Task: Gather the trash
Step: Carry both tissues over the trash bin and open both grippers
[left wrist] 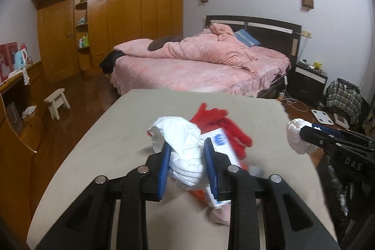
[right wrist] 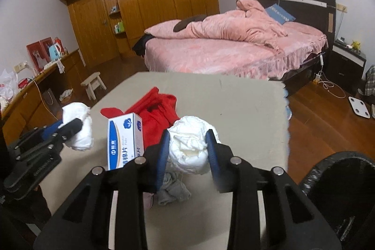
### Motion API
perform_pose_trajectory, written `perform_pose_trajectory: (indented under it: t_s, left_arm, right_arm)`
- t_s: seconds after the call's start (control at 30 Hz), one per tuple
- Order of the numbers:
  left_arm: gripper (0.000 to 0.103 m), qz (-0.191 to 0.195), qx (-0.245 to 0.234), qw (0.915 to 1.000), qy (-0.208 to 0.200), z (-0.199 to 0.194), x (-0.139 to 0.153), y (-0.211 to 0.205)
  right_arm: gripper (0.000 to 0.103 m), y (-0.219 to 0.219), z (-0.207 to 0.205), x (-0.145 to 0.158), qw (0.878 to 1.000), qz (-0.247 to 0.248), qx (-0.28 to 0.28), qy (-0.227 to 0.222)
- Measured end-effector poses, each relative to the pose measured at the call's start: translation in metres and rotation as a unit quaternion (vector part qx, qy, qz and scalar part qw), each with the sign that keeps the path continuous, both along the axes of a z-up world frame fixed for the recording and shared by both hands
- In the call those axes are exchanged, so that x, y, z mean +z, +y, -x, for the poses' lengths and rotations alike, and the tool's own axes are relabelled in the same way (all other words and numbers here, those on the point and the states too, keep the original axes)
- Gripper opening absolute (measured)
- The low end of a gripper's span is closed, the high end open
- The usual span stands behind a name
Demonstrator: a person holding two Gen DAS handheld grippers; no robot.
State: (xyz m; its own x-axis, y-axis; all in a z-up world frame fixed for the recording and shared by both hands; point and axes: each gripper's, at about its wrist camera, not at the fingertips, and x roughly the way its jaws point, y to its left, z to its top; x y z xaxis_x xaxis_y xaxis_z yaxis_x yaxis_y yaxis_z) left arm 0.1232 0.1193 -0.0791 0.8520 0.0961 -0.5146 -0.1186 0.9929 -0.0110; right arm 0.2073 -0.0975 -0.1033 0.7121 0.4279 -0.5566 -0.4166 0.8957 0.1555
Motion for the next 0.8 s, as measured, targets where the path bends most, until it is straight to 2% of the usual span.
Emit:
perform_pose_trajectory:
  t_s: [0.3, 0.8]
  left_arm:
    - [0.028, 0.006, -0.047, 0.9987, -0.017, 0.008, 0.019, -0.048]
    - [0.029, 0.018, -0.132, 0.9908, -0.025, 0.019, 0.030, -0.132]
  right_arm:
    - [0.031, -0.045, 0.038, 0.029, 0.999, -0.018, -0.033, -0.028]
    - [0.031, -0.127, 0.082, 0.044, 0.993, -0.008, -0.105, -0.054]
